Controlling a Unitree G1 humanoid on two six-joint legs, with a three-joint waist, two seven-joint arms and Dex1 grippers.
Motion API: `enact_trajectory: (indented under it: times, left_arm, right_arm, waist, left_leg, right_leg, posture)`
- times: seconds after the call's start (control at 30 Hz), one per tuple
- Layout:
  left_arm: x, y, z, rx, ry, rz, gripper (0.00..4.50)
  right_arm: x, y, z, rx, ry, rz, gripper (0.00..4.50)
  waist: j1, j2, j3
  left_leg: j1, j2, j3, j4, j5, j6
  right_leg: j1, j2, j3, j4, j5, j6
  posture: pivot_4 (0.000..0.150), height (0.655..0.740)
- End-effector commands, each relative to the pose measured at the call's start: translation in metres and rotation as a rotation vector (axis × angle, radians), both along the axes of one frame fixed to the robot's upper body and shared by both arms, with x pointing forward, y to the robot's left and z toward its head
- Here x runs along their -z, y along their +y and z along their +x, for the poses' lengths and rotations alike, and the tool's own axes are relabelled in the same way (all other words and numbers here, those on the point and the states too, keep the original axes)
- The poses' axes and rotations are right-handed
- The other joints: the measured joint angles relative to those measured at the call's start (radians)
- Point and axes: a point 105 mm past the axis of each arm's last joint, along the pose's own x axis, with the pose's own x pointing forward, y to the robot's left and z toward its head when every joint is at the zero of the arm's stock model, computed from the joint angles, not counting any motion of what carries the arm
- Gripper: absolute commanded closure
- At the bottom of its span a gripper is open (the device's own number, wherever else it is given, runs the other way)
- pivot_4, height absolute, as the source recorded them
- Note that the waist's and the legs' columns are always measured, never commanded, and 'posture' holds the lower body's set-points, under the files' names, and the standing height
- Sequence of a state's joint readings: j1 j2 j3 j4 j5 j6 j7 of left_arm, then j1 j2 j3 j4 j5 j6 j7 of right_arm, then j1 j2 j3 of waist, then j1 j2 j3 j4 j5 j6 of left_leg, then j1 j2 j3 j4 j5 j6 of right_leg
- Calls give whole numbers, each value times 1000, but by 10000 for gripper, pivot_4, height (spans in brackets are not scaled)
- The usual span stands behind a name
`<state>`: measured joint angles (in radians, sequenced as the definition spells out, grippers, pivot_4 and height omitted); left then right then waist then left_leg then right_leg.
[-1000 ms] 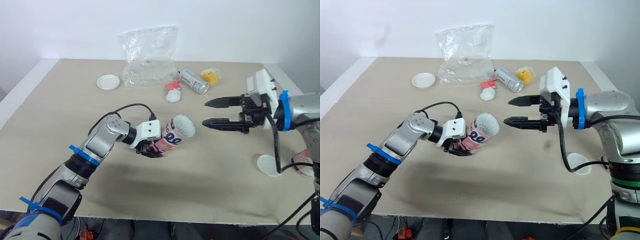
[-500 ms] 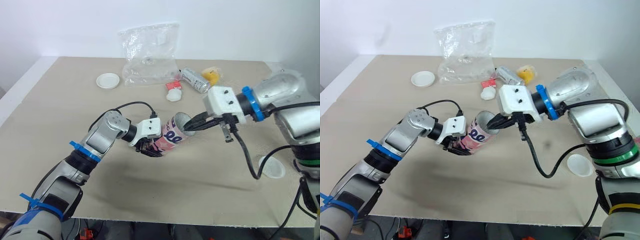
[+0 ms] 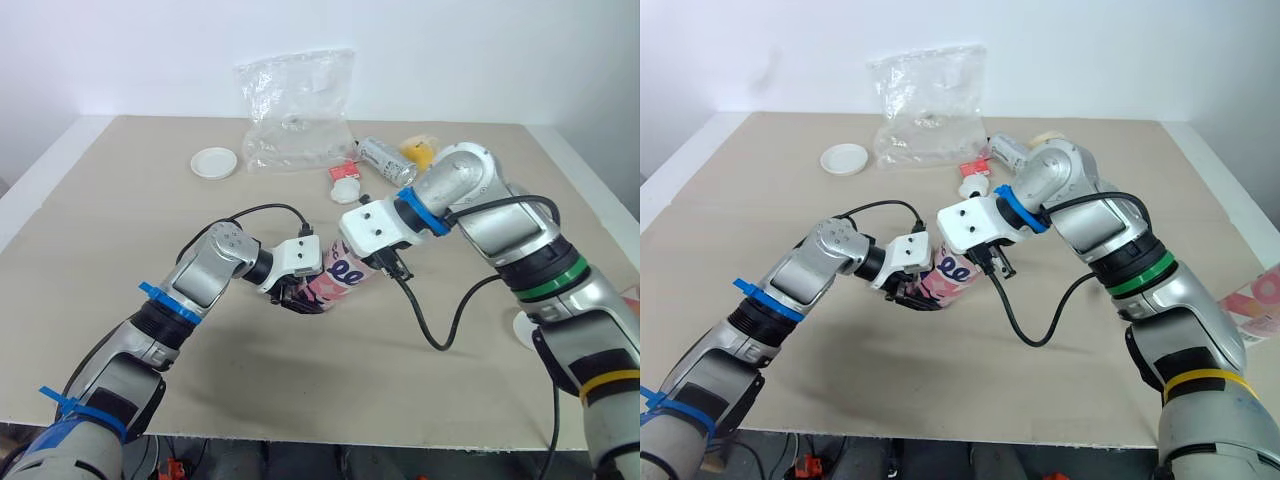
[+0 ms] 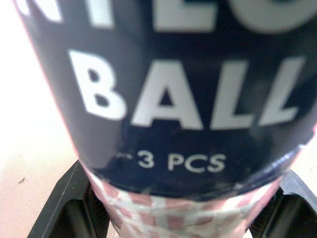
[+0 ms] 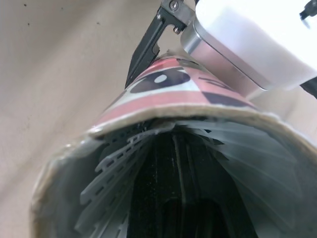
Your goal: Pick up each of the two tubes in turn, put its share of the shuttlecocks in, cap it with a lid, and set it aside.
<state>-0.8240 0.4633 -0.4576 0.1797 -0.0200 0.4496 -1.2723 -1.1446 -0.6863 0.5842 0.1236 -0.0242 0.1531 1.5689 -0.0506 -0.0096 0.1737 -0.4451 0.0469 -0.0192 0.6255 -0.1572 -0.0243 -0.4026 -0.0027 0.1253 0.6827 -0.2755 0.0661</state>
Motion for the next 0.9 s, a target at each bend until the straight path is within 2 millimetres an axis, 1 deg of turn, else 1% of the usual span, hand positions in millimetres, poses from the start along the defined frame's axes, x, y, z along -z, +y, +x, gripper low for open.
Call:
enact_trajectory:
  times: [0.03, 0.13, 0.27, 0.33, 0.43, 0.57, 0.7, 0.8, 0.9]
  left_arm:
    - [-7, -5, -5, 29, -24, -15, 15933]
    - [-7, -4, -5, 23, -24, -17, 15933]
    - [-6, -3, -5, 17, -22, -16, 15933]
    - [-6, -2, -5, 16, -21, -16, 15933]
    - [-4, 0, -4, 11, -18, -13, 15933]
    - [-2, 1, -4, 5, -15, -11, 15933]
    - [-1, 3, -3, 0, -12, -9, 15933]
    - [0, 4, -3, -4, -12, -9, 15933]
    - [2, 5, -2, -9, -13, -9, 15933]
  right_arm:
    - [30, 2, -3, -40, 72, -123, 44158]
    - [33, 5, -1, -51, 81, -125, 44158]
    - [28, 8, 0, -51, 92, -94, 44158]
    - [21, 10, -1, -51, 101, -58, 44158]
    - [1, 12, -5, -36, 142, 53, 44158]
    - [-20, -2, -4, 14, 139, 131, 44158]
    - [-35, -20, -4, 74, 128, 188, 44158]
    - [-45, -32, -8, 120, 135, 248, 44158]
    - [-54, -39, -14, 153, 161, 326, 44158]
  waist:
    - [-1, -1, 0]
    - [-4, -1, -1]
    - [-8, -1, -2]
    - [-9, -1, -2]
    - [-9, -1, -2]
    - [-8, -1, -1]
    - [-3, -1, -1]
    - [0, -1, -1]
    - [0, -1, -1]
  left_leg:
    - [1, 1, 0, 0, 0, 0]
    - [8, 2, 0, -1, 0, 0]
    - [8, 4, 0, -1, 0, 0]
    - [8, 4, 0, 0, 0, 0]
    - [8, 4, 0, 0, 0, 0]
    - [5, 4, 0, -1, 0, 0]
    - [2, 2, -1, -2, 0, 0]
    - [1, 1, -1, -3, 0, 0]
    - [1, 1, -2, -4, -1, 0]
  right_leg:
    - [1, 1, 0, 0, 0, 0]
    - [5, 2, 0, 0, 0, 0]
    - [5, 4, 0, 1, 1, -1]
    - [5, 4, 0, 1, 1, -2]
    - [5, 4, 0, 1, 1, -2]
    - [3, 4, 0, 1, 0, -2]
    - [1, 3, 2, 1, -1, -3]
    - [1, 3, 1, 1, -1, -4]
    - [1, 3, 1, 1, -2, -5]
  posture:
    - [1500, 7400]
    - [1500, 7400]
    - [1500, 7400]
    - [1500, 7400]
    - [1500, 7400]
    - [1500, 7400]
    - [1500, 7400]
    - [1500, 7400]
    - [1500, 7400]
